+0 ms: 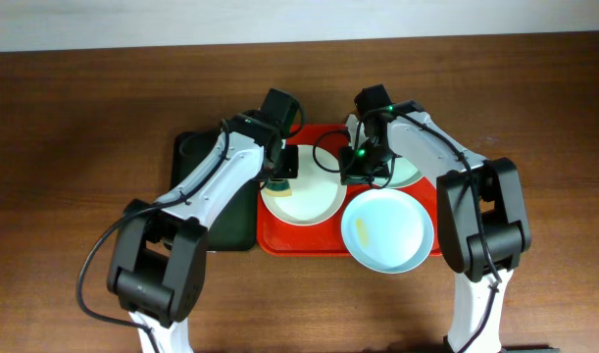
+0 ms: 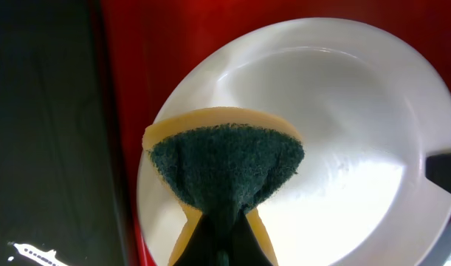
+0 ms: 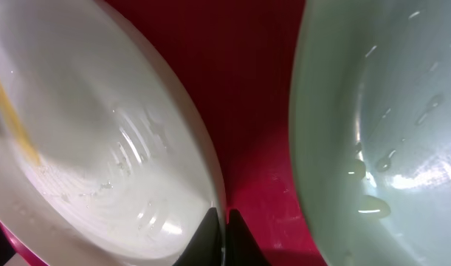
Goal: Clean dirty plates on tray and stack at the side
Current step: 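Hold plate with right gripper and scrub it with the left-held sponge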
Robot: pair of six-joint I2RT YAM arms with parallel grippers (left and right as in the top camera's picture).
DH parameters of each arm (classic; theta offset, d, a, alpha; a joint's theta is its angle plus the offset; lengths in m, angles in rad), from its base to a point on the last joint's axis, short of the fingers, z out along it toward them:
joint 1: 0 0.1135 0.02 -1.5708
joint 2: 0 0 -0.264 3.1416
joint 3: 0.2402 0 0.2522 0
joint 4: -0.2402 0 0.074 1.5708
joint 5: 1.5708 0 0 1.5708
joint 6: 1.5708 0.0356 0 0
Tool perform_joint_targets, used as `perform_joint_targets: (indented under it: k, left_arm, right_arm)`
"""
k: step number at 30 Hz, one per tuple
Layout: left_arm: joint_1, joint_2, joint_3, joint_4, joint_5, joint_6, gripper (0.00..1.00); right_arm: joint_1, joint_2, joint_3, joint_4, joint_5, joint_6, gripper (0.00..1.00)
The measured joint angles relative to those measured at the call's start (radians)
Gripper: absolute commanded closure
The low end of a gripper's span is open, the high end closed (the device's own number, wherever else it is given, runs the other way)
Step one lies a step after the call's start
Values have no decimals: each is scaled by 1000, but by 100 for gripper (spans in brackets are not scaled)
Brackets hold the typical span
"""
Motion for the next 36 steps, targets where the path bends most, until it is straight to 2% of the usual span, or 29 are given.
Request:
perform_joint_targets:
  k: [13, 17, 21, 25, 32, 36]
  left_arm:
    - [0, 118, 6, 76, 7, -23, 100]
    - [18, 142, 24, 76, 108, -1, 100]
    - [48, 155, 30, 85, 319, 48, 100]
    - [76, 150, 31, 67, 422, 65, 100]
    - [131, 11, 34, 25, 331, 74, 100]
    - [111, 6, 1, 67, 298, 77, 100]
  right_arm:
    - [0, 0, 0, 1, 0, 32, 96]
    - [0, 0, -1, 0, 2, 32, 96]
    - [0, 0, -1, 0, 3, 32, 96]
    - [0, 0, -1, 0, 2, 32, 96]
    - [0, 0, -1, 0, 2, 32, 96]
    - [0, 0, -1, 0, 2, 32, 96]
